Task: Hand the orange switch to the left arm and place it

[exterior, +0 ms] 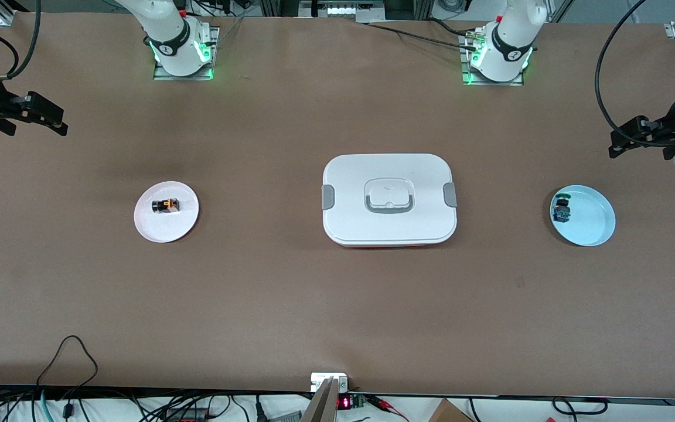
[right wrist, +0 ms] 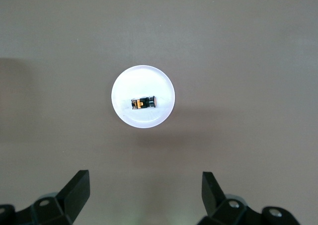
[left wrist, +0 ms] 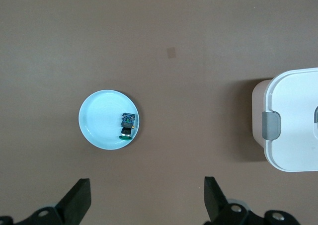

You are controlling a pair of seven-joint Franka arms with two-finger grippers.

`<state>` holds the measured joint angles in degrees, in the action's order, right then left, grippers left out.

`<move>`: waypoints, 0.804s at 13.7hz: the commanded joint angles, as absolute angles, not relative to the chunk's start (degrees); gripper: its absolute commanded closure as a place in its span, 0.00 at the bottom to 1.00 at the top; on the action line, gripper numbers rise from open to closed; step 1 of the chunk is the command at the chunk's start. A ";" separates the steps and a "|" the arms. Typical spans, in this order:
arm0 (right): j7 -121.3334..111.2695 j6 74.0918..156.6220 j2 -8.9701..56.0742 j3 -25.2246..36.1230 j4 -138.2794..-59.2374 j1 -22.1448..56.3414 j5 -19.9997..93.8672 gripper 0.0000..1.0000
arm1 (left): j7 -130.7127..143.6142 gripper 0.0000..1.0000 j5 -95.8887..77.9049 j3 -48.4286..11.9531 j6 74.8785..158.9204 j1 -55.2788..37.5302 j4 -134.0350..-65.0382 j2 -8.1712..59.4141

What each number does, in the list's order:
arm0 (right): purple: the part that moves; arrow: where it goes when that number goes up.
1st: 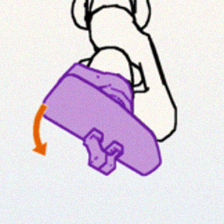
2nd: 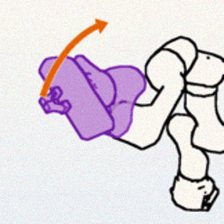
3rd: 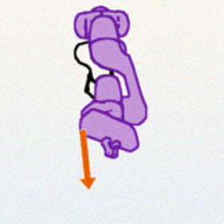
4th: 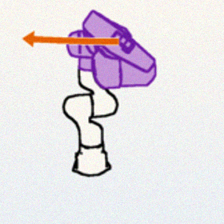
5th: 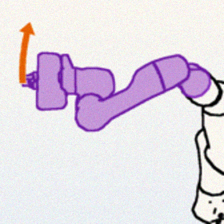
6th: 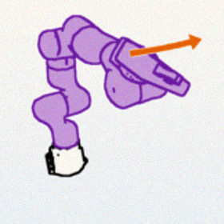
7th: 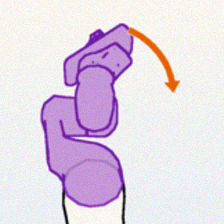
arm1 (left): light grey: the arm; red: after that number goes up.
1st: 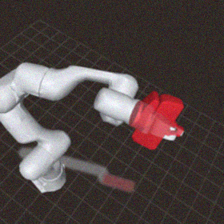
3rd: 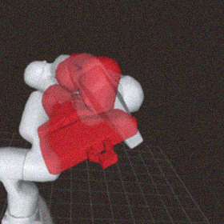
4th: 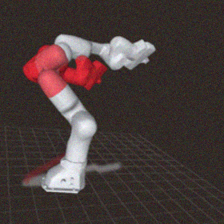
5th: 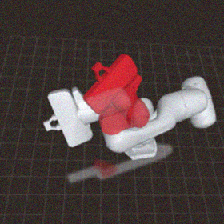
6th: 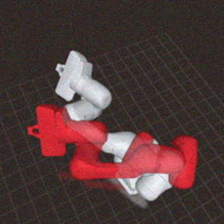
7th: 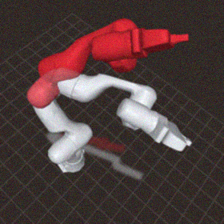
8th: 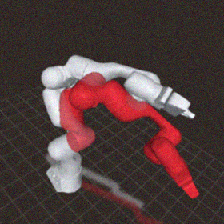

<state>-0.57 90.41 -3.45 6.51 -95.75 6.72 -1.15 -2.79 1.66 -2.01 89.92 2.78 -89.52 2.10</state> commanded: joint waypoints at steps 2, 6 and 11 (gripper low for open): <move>-1.23 87.98 -2.90 5.98 -94.13 6.33 -1.23 0.00 | -2.90 0.00 0.79 -2.02 88.59 3.08 -87.63 2.99; -0.97 88.06 -1.94 6.06 -93.60 6.15 -1.05 0.00 | -2.90 0.00 0.79 -2.02 88.59 3.08 -87.63 2.90; -0.88 89.55 2.01 5.98 -93.60 6.33 -0.97 0.00 | -2.99 0.00 0.79 -2.02 88.59 3.08 -87.63 2.99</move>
<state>-0.57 89.44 -0.54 6.45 -95.35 6.72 -1.15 -2.79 1.66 -2.01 89.92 2.79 -89.52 2.11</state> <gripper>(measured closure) 0.000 0.000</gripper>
